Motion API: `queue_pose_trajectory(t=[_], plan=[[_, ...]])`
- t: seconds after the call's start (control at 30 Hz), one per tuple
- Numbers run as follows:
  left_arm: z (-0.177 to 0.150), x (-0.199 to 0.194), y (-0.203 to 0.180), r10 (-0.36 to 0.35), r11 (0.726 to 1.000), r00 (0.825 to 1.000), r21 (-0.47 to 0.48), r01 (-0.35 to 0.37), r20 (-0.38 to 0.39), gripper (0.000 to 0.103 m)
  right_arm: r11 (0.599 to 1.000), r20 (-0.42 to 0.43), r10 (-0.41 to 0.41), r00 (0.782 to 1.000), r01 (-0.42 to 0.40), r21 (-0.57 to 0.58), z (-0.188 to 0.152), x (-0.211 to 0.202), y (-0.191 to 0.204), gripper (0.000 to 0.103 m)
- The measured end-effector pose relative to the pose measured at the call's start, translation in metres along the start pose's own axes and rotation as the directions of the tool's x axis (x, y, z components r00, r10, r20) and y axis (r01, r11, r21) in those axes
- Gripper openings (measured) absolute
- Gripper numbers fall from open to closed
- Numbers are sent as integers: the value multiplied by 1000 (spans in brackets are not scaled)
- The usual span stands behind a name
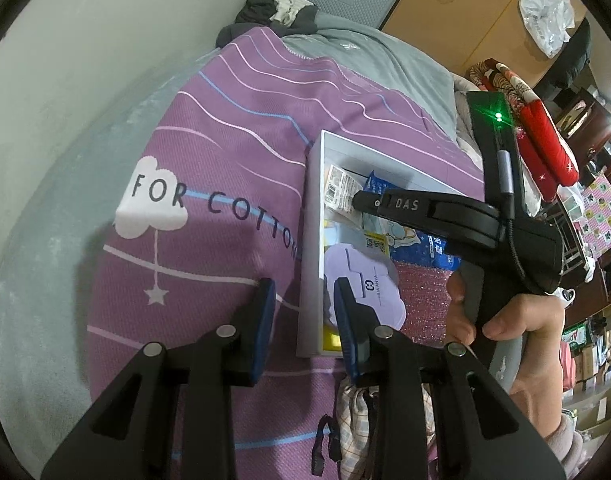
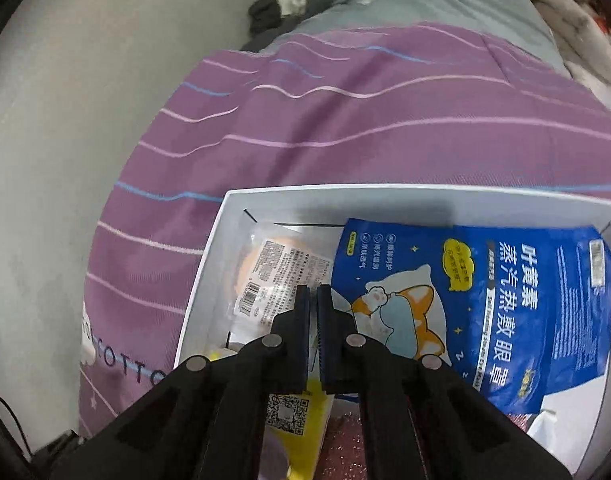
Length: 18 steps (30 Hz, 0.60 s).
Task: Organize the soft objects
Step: 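Push the eye-mask packet into place beside the blue packet with the right gripper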
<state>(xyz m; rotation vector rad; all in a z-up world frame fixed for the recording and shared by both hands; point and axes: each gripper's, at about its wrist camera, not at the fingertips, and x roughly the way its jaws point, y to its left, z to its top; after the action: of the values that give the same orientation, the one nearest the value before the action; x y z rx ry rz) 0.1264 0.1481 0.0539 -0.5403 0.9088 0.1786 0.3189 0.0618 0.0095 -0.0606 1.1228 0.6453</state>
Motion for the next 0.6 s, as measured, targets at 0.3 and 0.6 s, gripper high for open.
queue_pose_trajectory(t=[0.3, 0.6], plan=[[1, 0, -1, -3, 1000, 1000, 4, 3, 0, 32, 990, 94, -70, 993, 58, 126, -10, -38, -37, 2], [1, 2, -1, 5, 1000, 1000, 4, -5, -4, 32, 993, 45, -78, 996, 74, 94, 2, -10, -37, 2]])
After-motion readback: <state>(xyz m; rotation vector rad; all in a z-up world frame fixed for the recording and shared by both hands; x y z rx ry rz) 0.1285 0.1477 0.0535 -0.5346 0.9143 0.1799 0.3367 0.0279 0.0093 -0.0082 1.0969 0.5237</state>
